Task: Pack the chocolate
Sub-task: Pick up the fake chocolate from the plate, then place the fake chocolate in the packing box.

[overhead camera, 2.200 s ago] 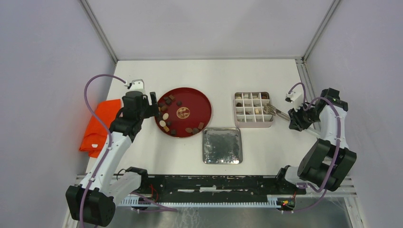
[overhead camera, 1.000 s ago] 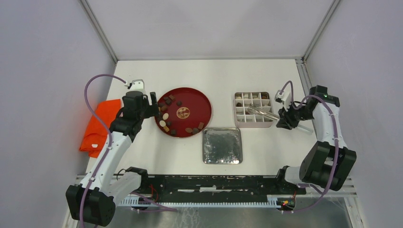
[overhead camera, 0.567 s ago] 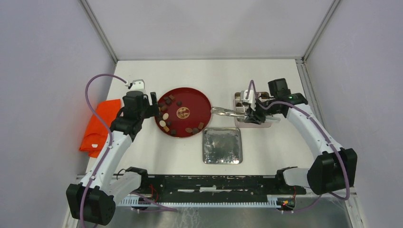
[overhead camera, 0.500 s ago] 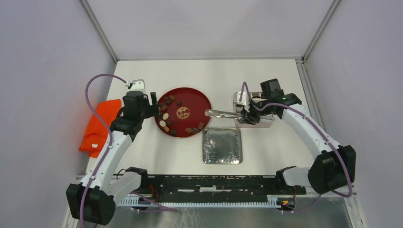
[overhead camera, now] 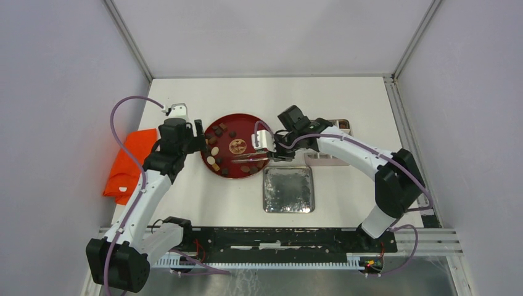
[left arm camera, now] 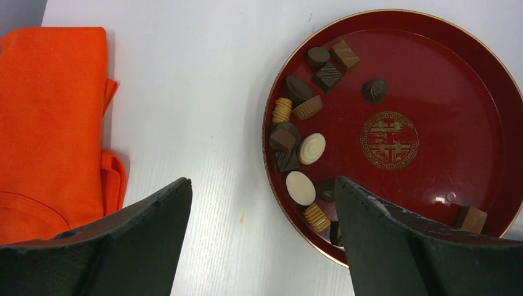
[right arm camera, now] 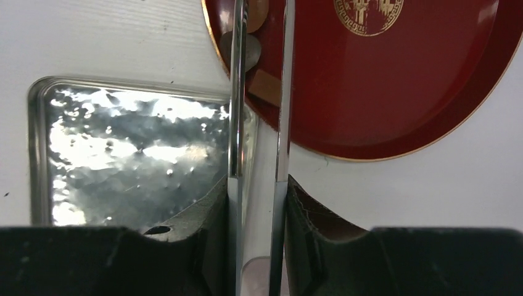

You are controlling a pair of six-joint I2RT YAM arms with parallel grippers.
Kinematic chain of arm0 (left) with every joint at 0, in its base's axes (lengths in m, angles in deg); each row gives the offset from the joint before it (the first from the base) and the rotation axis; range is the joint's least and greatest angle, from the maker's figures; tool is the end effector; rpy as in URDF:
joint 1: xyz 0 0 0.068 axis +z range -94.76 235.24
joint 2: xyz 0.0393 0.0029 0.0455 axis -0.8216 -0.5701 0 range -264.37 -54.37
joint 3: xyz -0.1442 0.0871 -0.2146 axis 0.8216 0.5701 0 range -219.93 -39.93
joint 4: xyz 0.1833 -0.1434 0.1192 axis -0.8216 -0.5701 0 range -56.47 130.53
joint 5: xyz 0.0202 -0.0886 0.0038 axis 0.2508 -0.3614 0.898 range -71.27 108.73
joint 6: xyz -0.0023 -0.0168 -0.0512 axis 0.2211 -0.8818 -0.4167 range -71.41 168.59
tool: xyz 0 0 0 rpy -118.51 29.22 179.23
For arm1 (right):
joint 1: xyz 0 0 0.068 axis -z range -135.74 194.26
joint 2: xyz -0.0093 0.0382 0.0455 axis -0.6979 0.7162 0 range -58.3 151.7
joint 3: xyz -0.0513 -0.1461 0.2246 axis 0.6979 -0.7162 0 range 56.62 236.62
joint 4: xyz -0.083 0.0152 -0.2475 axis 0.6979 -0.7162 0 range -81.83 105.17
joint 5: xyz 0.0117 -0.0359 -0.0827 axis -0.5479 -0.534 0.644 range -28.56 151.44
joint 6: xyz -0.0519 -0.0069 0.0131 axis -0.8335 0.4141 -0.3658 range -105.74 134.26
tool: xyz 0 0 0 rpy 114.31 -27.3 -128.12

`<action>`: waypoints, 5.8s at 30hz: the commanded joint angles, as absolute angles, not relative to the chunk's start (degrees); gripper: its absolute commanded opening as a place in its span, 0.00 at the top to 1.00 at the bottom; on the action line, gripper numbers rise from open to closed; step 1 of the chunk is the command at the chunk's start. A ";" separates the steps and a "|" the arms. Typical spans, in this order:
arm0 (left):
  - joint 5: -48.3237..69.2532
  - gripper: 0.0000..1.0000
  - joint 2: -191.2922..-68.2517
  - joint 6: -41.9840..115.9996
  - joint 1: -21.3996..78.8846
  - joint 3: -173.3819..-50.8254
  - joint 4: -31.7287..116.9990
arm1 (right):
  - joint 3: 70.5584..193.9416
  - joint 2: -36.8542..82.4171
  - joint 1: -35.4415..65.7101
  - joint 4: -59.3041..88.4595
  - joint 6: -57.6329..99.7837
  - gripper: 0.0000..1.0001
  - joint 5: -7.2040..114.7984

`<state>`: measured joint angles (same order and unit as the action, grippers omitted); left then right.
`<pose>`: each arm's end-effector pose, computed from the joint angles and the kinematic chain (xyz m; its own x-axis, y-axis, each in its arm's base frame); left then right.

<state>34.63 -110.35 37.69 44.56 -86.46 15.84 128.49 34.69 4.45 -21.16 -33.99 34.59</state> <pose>0.2116 -0.0300 0.2905 -0.5332 -0.0844 -0.8418 -0.1480 0.9890 -0.0054 0.2516 0.2305 0.2556 0.1343 -0.7547 -0.6422 -0.9877 -0.0498 -0.1480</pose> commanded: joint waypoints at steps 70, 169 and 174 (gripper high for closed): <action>35.80 0.09 -109.25 40.26 44.79 -86.60 17.82 | 144.35 46.98 -1.59 -21.41 -31.47 1.00 43.50; 34.46 0.09 -109.12 40.11 44.78 -86.52 17.86 | 115.44 13.50 50.59 -42.13 -47.64 0.61 25.14; 34.63 0.09 -109.16 40.08 44.78 -86.54 17.94 | 117.51 13.93 49.50 -42.16 -46.86 0.61 17.95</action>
